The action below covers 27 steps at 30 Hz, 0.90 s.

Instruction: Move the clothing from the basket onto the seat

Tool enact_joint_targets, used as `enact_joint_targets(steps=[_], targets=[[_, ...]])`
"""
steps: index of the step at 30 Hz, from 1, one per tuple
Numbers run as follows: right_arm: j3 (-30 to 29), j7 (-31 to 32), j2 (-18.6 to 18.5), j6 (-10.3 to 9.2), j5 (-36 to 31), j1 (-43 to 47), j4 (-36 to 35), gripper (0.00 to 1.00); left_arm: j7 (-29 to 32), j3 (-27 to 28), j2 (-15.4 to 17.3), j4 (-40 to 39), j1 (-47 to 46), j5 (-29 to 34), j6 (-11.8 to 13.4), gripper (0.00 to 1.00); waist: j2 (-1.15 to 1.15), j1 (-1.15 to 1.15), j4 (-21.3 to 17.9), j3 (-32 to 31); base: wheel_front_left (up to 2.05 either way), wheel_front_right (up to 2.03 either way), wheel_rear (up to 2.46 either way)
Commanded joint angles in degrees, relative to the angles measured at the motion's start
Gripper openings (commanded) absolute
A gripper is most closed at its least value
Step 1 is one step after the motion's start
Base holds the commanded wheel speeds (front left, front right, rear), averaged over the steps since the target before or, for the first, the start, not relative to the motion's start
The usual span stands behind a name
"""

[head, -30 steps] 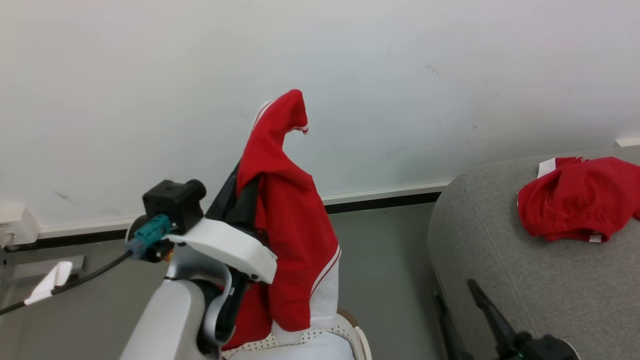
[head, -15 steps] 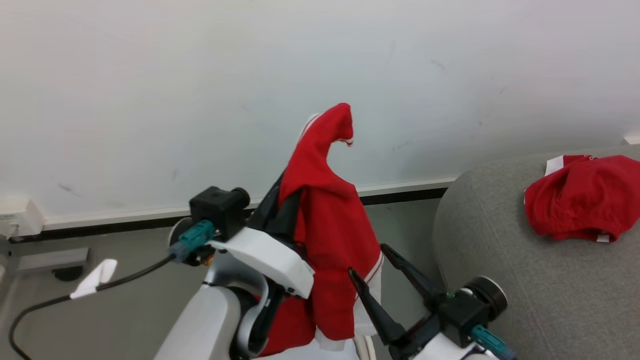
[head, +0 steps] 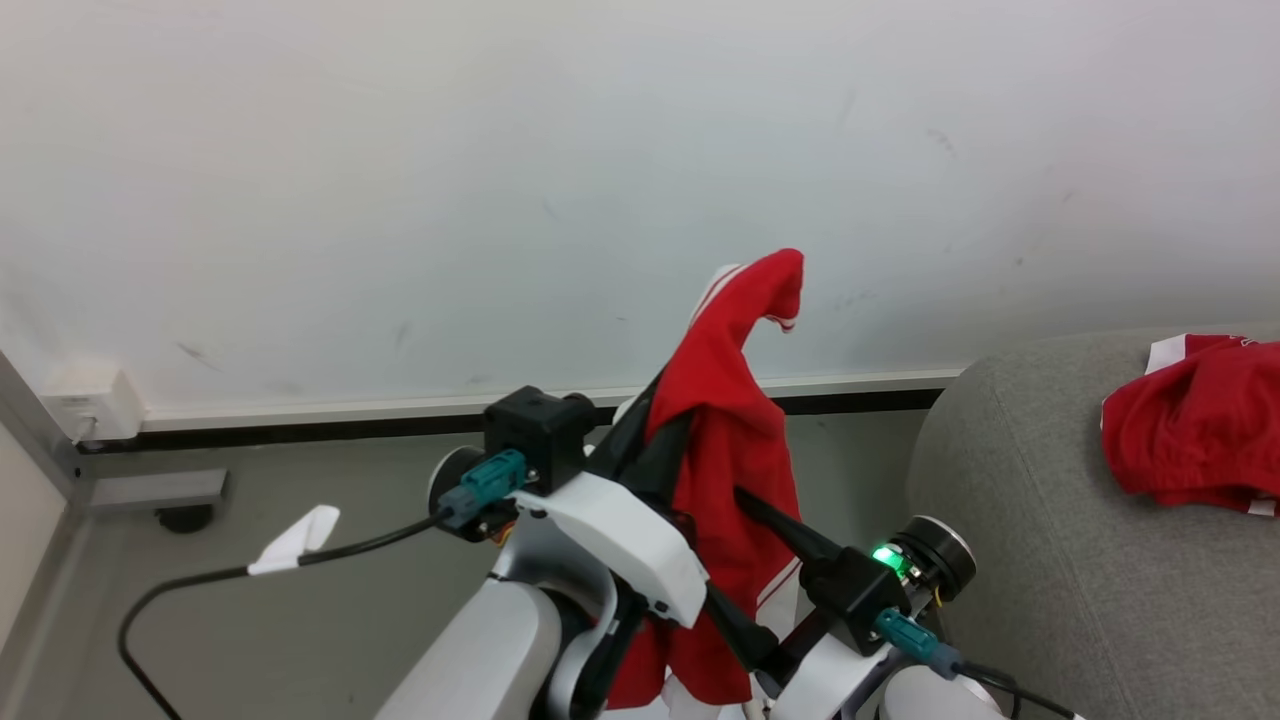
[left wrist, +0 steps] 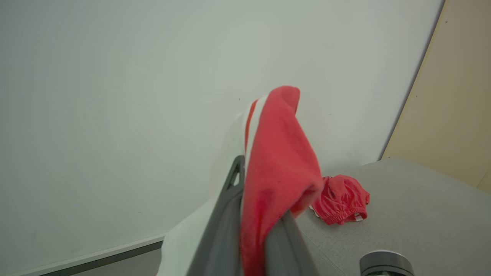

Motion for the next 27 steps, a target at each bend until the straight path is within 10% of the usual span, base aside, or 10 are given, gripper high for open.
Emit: enact_joint_targets(steps=[1, 4, 5, 7, 16, 17, 18, 19, 20, 27], targets=[[0.59, -0.01, -0.07, -0.14, -1.17, -1.32, 1.64, 1.0, -0.39, -0.68, 0.09, 0.1, -0.97, -1.02, 0.48, 0.0, 0.0, 0.0, 0.16, -0.04, 0.0, 0.0, 0.0], [1.43, -0.01, -0.08, -0.15, -2.94, -3.18, 5.6, 0.9, -0.81, -2.6, 0.1, 0.24, -1.46, -2.21, 1.48, 0.0, 0.0, 0.0, 0.37, -0.04, 0.0, 0.0, 0.0], [1.43, -0.01, -0.09, -0.14, -3.08, -3.54, 6.61, 0.47, -0.89, -3.2, 0.09, 0.28, -1.73, -2.5, 1.7, 0.0, 0.0, 0.0, 0.44, -0.05, 0.0, 0.0, 0.0], [1.29, -0.01, -0.05, -0.15, -2.84, -4.2, 7.42, 0.0, -1.27, -4.23, 0.09, 0.47, -2.12, -3.29, 2.33, 0.0, 0.0, 0.0, 0.57, -0.06, 0.0, 0.0, 0.0], [-1.11, -0.02, -0.05, -0.15, 1.51, -4.17, 6.37, 0.0, -2.4, -4.82, 0.22, 2.72, -2.68, -4.37, 3.64, 0.0, 0.0, 0.0, -0.16, 0.19, 0.0, 0.0, 0.0], [-1.61, -0.01, -0.07, -0.14, 2.2, -4.01, 6.14, 0.0, -2.59, -4.68, 0.33, 2.93, -2.69, -4.31, 3.84, 0.11, 0.0, 0.0, -0.3, 0.27, 0.0, 0.0, 0.0], [-2.11, -0.01, -0.09, -0.15, 2.97, -3.86, 5.98, 0.0, -2.69, -4.62, 0.48, 3.12, -2.69, -4.16, 3.95, 0.39, 0.0, 0.0, -0.43, 0.34, 0.0, 0.0, 0.0], [-2.53, -0.01, -0.09, -0.15, 3.29, -3.82, 5.88, 0.0, -2.75, -4.61, 0.59, 3.32, -2.6, -4.07, 3.96, 0.88, 0.0, 0.0, -0.57, 0.39, 0.0, 0.0, 0.0], [-3.01, -0.02, -0.06, -0.15, 3.27, -3.94, 5.84, 0.0, -2.83, -4.62, 0.68, 3.49, -2.52, -4.01, 4.07, 1.0, 0.0, 0.0, -0.7, 0.43, 0.0, 0.0, 0.0], [-7.51, -0.01, -0.07, -0.15, 3.45, -4.45, 5.73, 0.0, -3.1, -5.0, 1.39, 3.96, -1.27, -4.22, 3.84, 1.0, 0.0, 0.0, -1.34, 0.54, 0.0, 0.0, 0.0]])
